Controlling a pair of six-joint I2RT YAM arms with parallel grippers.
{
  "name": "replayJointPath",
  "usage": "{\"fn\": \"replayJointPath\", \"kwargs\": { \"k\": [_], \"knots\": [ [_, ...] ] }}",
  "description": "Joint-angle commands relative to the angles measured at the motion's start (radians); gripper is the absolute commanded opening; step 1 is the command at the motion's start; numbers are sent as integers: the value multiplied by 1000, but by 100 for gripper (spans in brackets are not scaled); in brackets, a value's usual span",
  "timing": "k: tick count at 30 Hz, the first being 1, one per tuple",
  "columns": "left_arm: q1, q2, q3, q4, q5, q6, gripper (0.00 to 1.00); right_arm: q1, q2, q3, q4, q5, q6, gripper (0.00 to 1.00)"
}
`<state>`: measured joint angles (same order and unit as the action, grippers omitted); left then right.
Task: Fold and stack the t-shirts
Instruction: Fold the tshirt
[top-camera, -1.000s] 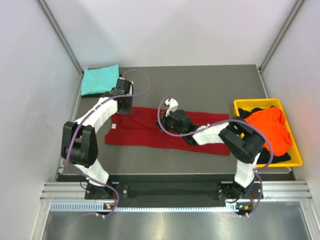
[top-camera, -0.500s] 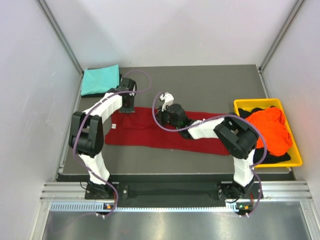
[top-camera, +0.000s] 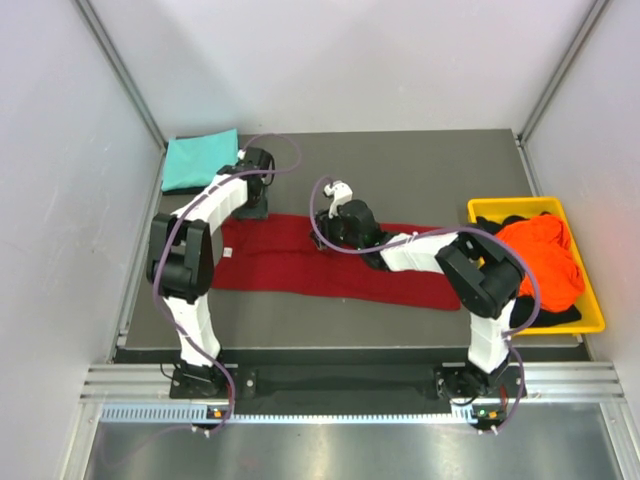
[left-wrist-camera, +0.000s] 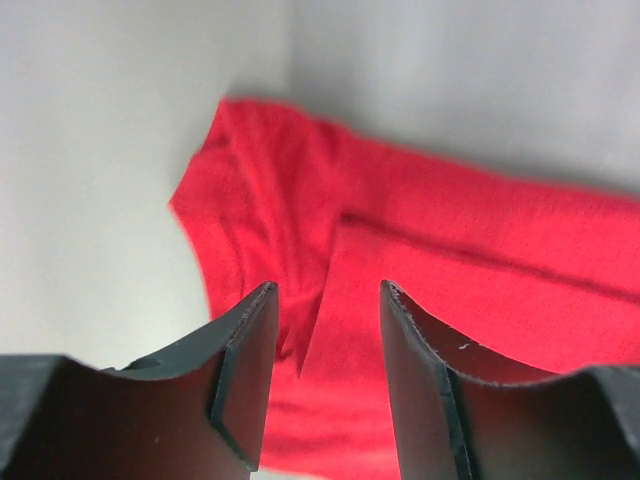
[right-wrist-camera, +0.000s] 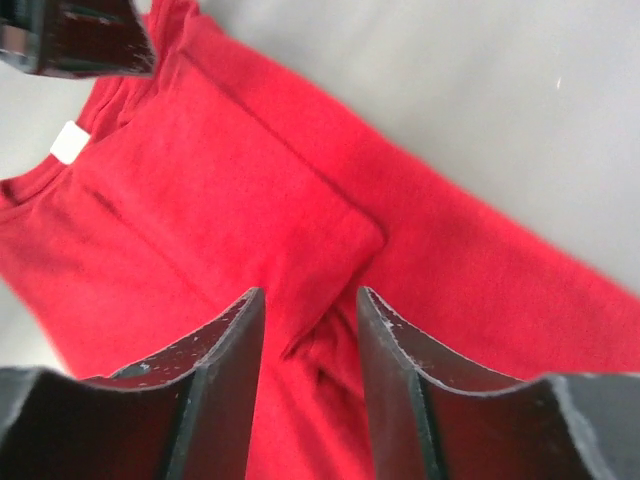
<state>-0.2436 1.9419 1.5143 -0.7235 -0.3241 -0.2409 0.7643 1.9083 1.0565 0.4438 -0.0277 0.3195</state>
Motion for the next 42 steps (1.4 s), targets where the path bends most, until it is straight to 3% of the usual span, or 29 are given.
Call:
{"fn": "replayJointPath", "kwargs": {
  "k": [1,7,12,17,35,42],
  "knots": [
    [4,-130,-37,-4,-15,6,50,-3,-101,-36,-22,-34,62,43],
    [21,-312,-227,97,188,-26,51,-3,-123,-79,-19,-107,112,41],
    [36,-348,-350,188,358,-95,53,-3,-95,-76,-5,-173,96,36],
    [36,-316,-387,217,339,-118,51,-3,-74,-73,1,-196,95,37],
    [41,-141,-307,203,201,-109,48,4,32,0,-19,-181,64,39],
    [41,-118,-295,202,184,-100,48,6,57,11,9,-204,62,35]
  ]
}}
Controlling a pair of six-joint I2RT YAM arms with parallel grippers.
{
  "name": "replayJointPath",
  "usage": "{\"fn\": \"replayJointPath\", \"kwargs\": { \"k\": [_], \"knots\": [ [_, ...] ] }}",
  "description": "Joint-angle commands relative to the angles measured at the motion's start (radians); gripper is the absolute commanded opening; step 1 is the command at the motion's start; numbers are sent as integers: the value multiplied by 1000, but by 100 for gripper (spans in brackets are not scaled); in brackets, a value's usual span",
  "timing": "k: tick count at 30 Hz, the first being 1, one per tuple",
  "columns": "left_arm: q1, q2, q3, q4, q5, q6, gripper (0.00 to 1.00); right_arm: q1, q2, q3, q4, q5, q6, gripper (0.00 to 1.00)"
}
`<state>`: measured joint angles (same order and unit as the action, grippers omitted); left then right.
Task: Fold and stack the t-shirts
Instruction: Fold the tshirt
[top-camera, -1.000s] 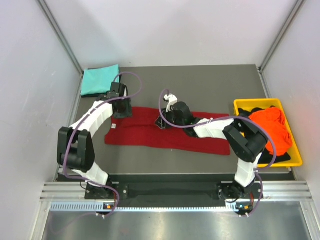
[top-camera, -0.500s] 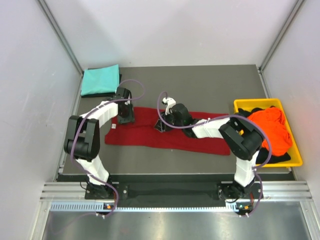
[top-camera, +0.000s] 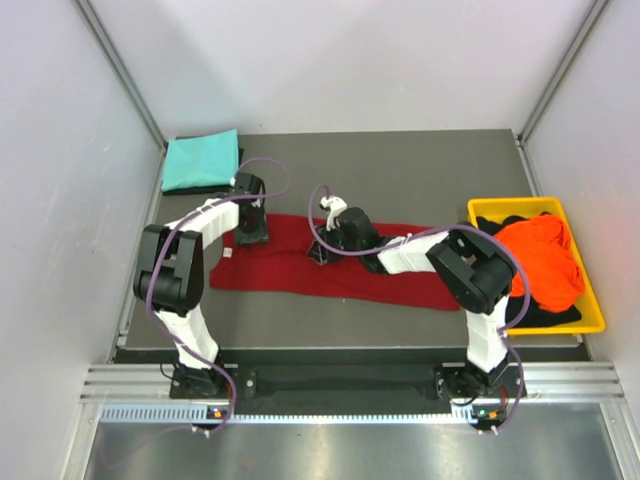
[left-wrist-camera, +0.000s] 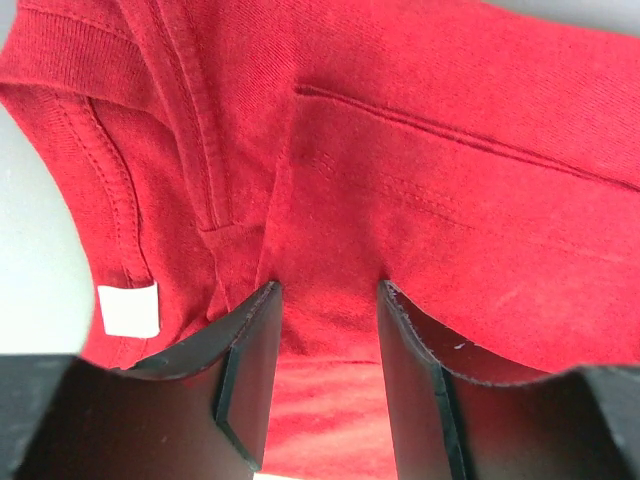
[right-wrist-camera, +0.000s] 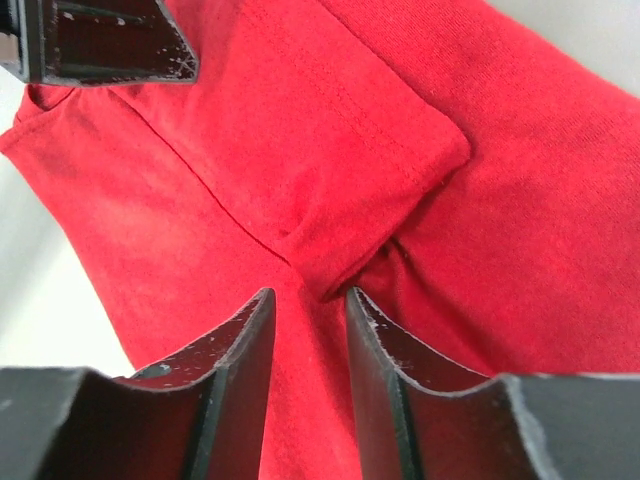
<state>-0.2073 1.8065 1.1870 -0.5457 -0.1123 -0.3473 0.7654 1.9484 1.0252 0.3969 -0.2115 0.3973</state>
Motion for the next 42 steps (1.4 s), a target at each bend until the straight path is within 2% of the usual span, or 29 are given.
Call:
{"fn": "replayJointPath", "kwargs": {
  "k": [1,6,8,9,10,17,23,28,31,32,33,38,40,42],
  "knots": [
    [5,19,34,24,-29,8,48,5,20,42,66,-28,-15,34],
    [5,43,43,24,-53,13,48,3,34,49,69,-26,-18,29],
    [6,59,49,21,-55,14,48,3,34,47,69,-26,-32,17],
    [5,65,56,18,-64,14,48,5,27,44,69,-22,-38,0],
    [6,68,59,18,-72,16,48,5,12,29,63,6,-46,0],
    [14,117,95,10,-130,37,48,-3,-40,4,2,58,-112,0],
    [14,93,91,7,-162,60,49,-5,-54,-19,2,81,-123,0],
    [14,70,89,-19,-130,68,49,-3,-43,10,-24,38,-112,1],
    [14,21,115,-65,-32,73,51,-3,-65,33,-75,29,-74,16],
    [14,8,124,-82,-12,74,52,-9,-77,33,-90,31,-58,26],
    [14,-13,141,-95,-4,74,52,-14,-92,21,-108,31,-45,29],
    [22,-38,167,-62,-33,82,54,-18,-249,-45,-161,47,0,35],
    [26,-19,171,-25,21,87,55,-26,-304,-45,-245,107,1,35],
    [28,11,171,26,52,87,56,-52,-341,-37,-336,173,8,29]
  ]
}}
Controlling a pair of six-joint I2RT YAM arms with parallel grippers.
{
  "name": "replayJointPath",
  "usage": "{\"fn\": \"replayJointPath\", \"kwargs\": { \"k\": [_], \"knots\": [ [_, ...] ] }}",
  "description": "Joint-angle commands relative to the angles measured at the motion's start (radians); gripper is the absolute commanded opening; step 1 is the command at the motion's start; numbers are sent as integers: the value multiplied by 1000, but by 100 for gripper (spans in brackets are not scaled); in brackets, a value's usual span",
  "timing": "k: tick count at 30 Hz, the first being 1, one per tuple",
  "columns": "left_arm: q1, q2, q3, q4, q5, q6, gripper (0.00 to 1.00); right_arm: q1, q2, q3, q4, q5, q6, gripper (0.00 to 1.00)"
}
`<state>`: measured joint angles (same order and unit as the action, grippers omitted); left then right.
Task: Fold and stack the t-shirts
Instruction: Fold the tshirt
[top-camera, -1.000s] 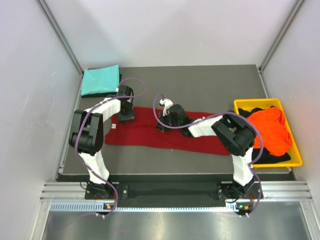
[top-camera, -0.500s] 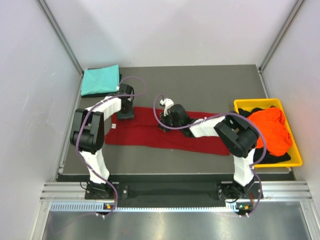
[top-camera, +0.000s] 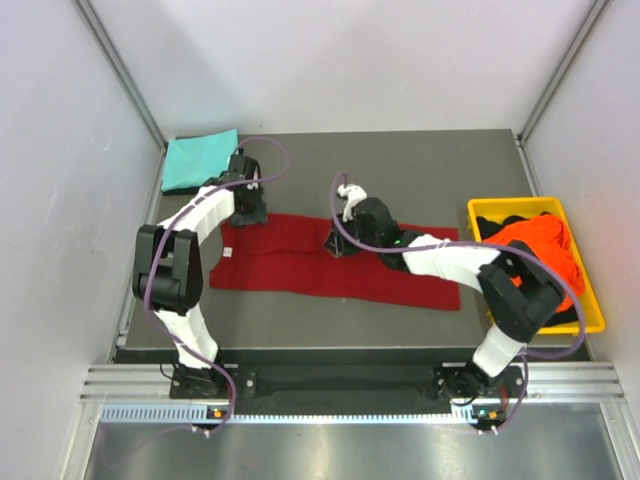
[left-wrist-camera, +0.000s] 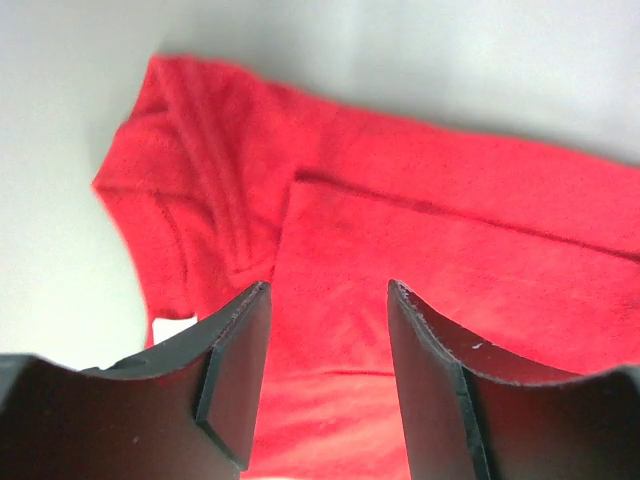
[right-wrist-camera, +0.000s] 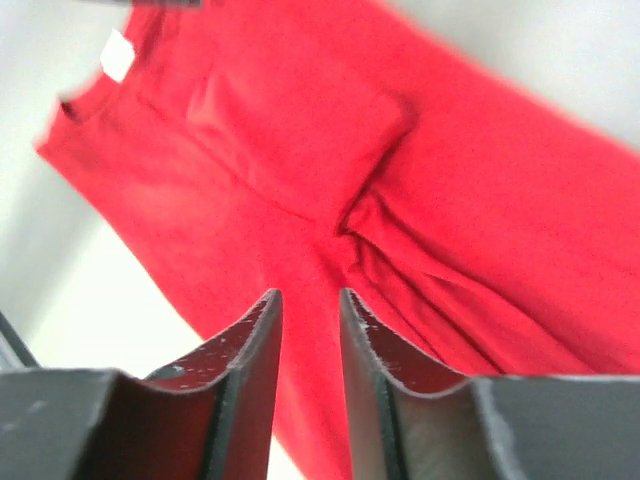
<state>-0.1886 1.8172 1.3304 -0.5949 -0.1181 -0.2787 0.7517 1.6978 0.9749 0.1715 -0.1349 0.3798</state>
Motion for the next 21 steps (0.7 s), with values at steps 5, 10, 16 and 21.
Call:
{"fn": "replayJointPath", "kwargs": {
  "k": [5,10,16,21],
  "knots": [
    [11,128,131,32,42,21,55,-188,-150,-34,-228,116,59,16],
    [34,189,150,67,9,26,56,-314,-190,-128,-280,198,38,12],
    [57,254,145,79,-9,-7,56,-454,-179,-215,-332,317,8,9],
    [57,286,164,81,-23,-16,56,-519,-181,-243,-368,394,68,11]
  ]
}}
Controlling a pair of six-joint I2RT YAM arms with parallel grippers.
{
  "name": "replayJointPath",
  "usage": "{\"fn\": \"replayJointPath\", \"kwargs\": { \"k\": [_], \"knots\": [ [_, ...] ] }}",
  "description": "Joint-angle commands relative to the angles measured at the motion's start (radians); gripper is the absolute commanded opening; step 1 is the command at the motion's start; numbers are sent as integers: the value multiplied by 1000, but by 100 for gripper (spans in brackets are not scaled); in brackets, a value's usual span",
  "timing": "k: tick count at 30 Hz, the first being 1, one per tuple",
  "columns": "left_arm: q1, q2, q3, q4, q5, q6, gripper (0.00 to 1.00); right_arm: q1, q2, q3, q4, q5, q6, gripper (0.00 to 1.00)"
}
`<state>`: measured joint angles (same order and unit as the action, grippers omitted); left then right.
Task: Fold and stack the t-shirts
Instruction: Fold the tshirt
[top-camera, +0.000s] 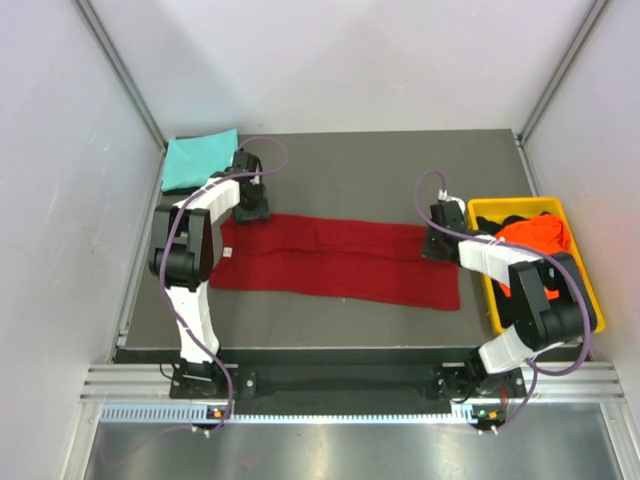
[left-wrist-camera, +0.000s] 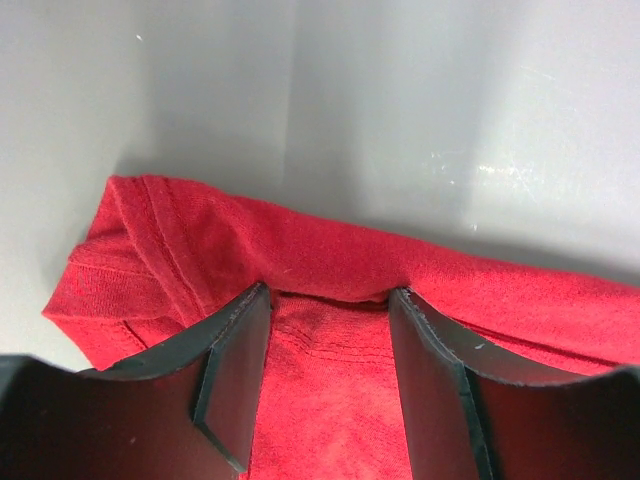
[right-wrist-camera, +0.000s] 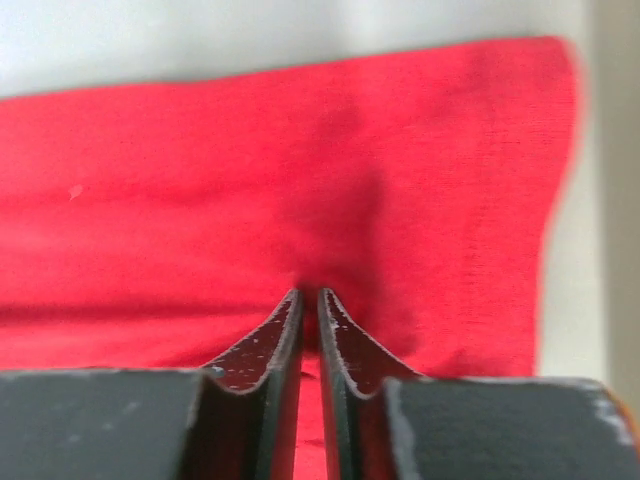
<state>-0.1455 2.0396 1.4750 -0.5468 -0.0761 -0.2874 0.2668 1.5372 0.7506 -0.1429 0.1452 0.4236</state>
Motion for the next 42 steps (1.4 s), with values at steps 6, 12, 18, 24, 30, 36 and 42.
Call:
{"fn": "replayJointPath", "kwargs": {
  "k": [6,12,18,24,30,36,42],
  "knots": [
    [14,67,94,-8,-61,-7,56,-81,-20,47,-118,80,60,18],
    [11,13,117,34,38,5,56,-86,-46,154,-152,21,63,26],
    [12,30,117,33,70,2,56,-89,24,237,-161,-12,69,28],
    [12,83,126,16,29,-7,55,-112,136,274,-139,17,78,29],
    [12,143,168,-13,-33,-15,54,-175,207,270,-116,28,63,25],
    [9,131,163,76,47,-13,54,-215,219,254,-75,34,56,27],
    [11,168,229,65,52,-4,54,-225,219,270,-84,43,55,32]
  ]
}}
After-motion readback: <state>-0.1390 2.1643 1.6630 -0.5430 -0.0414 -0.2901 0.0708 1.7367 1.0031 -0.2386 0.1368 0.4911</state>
